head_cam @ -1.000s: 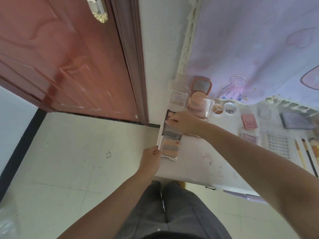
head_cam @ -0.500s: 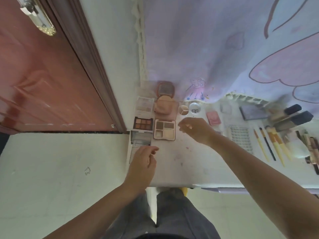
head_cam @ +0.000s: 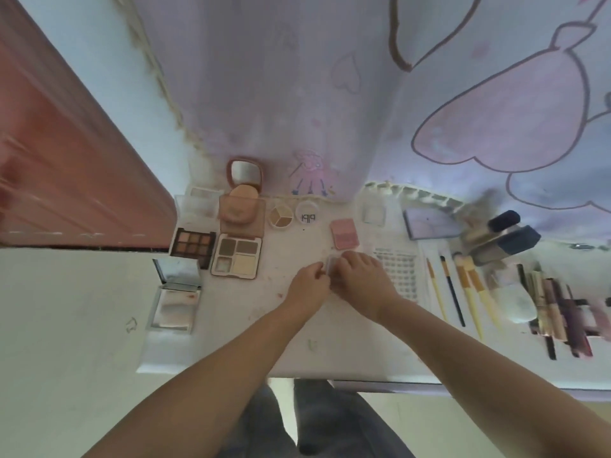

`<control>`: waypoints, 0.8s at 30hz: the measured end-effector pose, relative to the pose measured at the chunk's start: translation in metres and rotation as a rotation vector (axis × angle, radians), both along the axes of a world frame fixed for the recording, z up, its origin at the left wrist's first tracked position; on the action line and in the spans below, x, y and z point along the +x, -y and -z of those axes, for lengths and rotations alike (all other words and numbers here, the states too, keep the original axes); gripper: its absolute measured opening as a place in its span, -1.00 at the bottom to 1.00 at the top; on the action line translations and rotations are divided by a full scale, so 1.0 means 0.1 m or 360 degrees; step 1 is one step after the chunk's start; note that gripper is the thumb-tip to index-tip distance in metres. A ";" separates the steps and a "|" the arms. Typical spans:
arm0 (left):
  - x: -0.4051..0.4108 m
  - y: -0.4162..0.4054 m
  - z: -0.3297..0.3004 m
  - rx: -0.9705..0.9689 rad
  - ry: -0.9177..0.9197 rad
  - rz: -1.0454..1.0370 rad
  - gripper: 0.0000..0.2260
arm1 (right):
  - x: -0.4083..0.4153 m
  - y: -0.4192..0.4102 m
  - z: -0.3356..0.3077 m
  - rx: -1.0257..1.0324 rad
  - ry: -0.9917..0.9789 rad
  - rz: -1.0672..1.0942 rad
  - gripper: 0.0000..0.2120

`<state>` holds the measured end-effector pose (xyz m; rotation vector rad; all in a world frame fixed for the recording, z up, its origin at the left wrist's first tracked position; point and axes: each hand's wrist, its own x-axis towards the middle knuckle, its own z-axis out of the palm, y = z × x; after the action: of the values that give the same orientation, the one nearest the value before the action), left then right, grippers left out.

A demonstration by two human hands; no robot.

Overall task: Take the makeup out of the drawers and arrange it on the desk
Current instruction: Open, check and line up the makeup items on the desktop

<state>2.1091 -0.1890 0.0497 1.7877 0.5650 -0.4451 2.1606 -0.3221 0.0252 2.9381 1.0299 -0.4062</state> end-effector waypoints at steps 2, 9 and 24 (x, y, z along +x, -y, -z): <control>-0.02 -0.03 -0.03 -0.0261 -0.0110 -0.0287 -0.73 | 0.02 0.02 -0.03 0.0136 -0.0092 -0.0039 -0.61; -0.40 -0.34 -0.13 -0.1831 -0.0320 -0.0754 -0.60 | -0.06 -0.18 -0.53 0.0852 -0.0653 -0.0034 -0.63; -1.12 -0.88 -0.19 -0.1914 -0.0115 -0.1030 -0.53 | -0.26 -0.91 -0.71 0.0815 -0.1108 -0.0328 -0.70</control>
<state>1.9975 -0.1007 0.0689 0.4019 0.6753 -0.2795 2.1348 -0.2311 0.0963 3.1021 1.7024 -1.4145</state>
